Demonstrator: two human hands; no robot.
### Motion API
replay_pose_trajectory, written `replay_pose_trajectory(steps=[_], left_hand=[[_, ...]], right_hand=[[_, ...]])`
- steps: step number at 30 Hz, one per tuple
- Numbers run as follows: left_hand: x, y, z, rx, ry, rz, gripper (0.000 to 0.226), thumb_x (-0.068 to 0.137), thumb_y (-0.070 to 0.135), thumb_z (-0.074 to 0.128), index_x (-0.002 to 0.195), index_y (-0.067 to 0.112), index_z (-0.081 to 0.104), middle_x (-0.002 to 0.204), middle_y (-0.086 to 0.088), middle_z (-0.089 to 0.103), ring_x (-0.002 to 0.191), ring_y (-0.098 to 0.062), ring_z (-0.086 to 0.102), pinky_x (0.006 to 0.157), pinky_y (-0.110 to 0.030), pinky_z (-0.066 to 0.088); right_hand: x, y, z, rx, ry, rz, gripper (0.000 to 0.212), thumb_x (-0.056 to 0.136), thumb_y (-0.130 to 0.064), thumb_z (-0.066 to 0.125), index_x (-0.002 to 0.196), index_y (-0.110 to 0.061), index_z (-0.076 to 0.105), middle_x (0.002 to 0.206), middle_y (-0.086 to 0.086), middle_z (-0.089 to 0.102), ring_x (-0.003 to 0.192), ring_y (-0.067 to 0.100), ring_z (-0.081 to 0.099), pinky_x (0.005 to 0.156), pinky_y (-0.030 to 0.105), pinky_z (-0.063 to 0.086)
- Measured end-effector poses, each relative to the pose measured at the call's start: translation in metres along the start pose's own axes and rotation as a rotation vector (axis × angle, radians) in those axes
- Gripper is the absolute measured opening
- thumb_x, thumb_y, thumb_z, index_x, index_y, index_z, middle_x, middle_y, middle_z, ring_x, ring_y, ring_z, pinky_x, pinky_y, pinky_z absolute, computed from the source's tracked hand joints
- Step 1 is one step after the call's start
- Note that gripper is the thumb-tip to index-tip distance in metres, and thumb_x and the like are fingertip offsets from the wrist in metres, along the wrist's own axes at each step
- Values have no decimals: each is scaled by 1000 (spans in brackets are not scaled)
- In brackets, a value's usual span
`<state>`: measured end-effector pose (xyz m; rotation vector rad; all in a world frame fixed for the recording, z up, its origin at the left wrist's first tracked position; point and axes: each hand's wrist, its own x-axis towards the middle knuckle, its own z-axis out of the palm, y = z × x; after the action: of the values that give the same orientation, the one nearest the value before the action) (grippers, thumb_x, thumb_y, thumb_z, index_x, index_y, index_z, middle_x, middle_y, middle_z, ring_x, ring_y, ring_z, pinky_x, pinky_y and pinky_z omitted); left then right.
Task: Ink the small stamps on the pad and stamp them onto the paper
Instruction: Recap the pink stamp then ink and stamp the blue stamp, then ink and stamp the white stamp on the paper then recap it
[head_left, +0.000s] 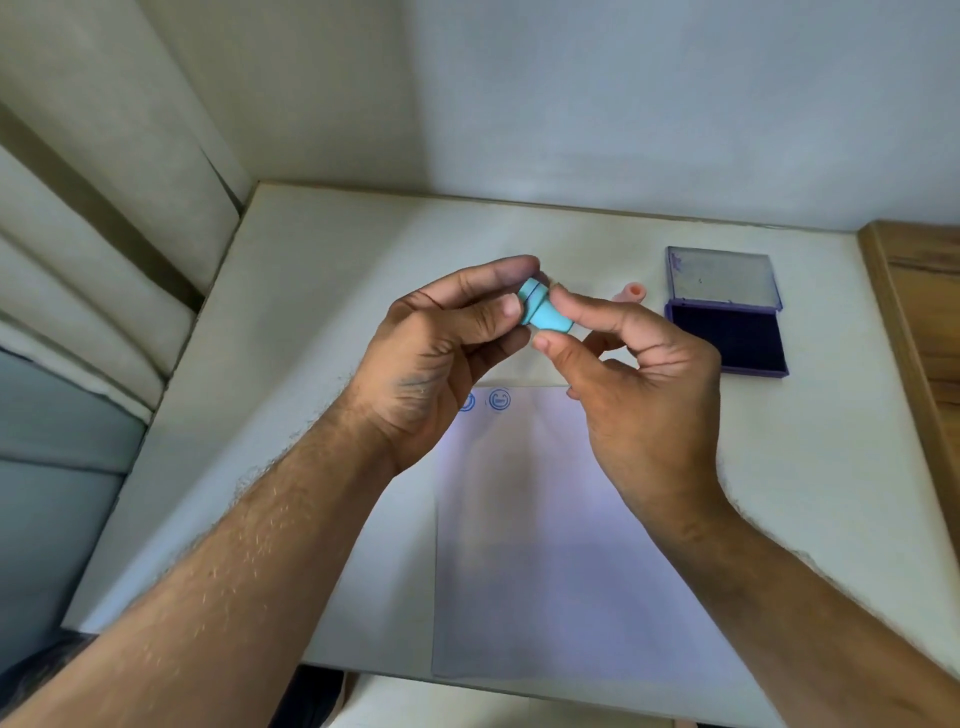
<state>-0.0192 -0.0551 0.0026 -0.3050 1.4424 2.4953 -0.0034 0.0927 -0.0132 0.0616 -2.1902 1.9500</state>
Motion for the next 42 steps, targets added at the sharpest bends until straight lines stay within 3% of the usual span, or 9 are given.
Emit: replay_pose_trajectory(steps=[4, 7, 11, 15, 26, 29, 32, 37, 42], left_hand=[[1, 4, -7, 144, -48, -8, 29, 86, -8, 57, 106, 9, 71, 105, -6, 75, 101, -20, 70, 89, -30, 56], [2, 7, -11, 246, -77, -20, 28, 85, -4, 62, 104, 13, 72, 105, -4, 76, 98, -21, 72, 82, -28, 58], [1, 7, -14, 277, -91, 5, 26, 74, 7, 68, 99, 15, 74, 103, -3, 77, 98, -20, 73, 79, -27, 59], [2, 3, -16, 311, -88, 15, 25, 83, -4, 65, 95, 15, 75, 97, -4, 77, 91, -19, 73, 77, -27, 59], [3, 1, -10, 473, 27, 90, 27, 80, -7, 71, 93, 17, 74, 88, 4, 78, 85, -15, 74, 78, -35, 61], [4, -2, -10, 503, 89, 90, 33, 79, -5, 73, 104, 17, 74, 95, 0, 78, 87, -13, 74, 80, -32, 60], [6, -4, -13, 506, 172, 94, 47, 77, -5, 75, 120, 16, 68, 101, -5, 76, 91, -16, 74, 82, -29, 59], [6, -1, -16, 524, 234, 133, 39, 82, -5, 70, 115, 16, 70, 94, -3, 77, 91, -18, 74, 80, -28, 59], [6, -2, -15, 572, 222, 154, 37, 83, -4, 68, 111, 20, 72, 91, -2, 77, 89, -19, 74, 82, -30, 59]], right_hand=[[0, 5, -6, -242, -12, -282, 28, 81, -10, 77, 106, -18, 72, 108, -13, 69, 94, 4, 69, 93, 63, 47], [3, 7, -12, -364, -28, -365, 26, 81, -14, 78, 107, -14, 73, 100, -8, 72, 77, 14, 68, 81, 49, 56], [4, 0, -13, -223, -77, -128, 32, 77, -19, 80, 108, -20, 72, 86, -9, 74, 65, 17, 67, 68, 32, 59], [8, 0, -14, -32, -140, 70, 33, 75, -9, 78, 105, -23, 72, 86, -12, 76, 59, 10, 67, 65, 20, 55], [22, -1, -14, 152, -177, 326, 20, 82, 1, 72, 99, -8, 68, 77, 1, 76, 62, 16, 70, 62, 28, 58], [24, -2, -14, 41, -132, 326, 18, 80, -5, 76, 96, -7, 68, 80, 1, 77, 62, 16, 72, 61, 27, 58], [30, -3, -17, -275, -63, 117, 15, 78, -13, 79, 91, -17, 73, 83, -9, 76, 68, 10, 72, 65, 22, 57], [50, -5, -29, -793, -85, -242, 18, 81, -25, 74, 99, -23, 76, 86, -1, 74, 86, 20, 63, 71, 11, 33], [60, 0, -30, -883, -86, -240, 23, 83, -25, 72, 106, -27, 74, 89, -8, 69, 105, 12, 48, 71, 11, 23]])
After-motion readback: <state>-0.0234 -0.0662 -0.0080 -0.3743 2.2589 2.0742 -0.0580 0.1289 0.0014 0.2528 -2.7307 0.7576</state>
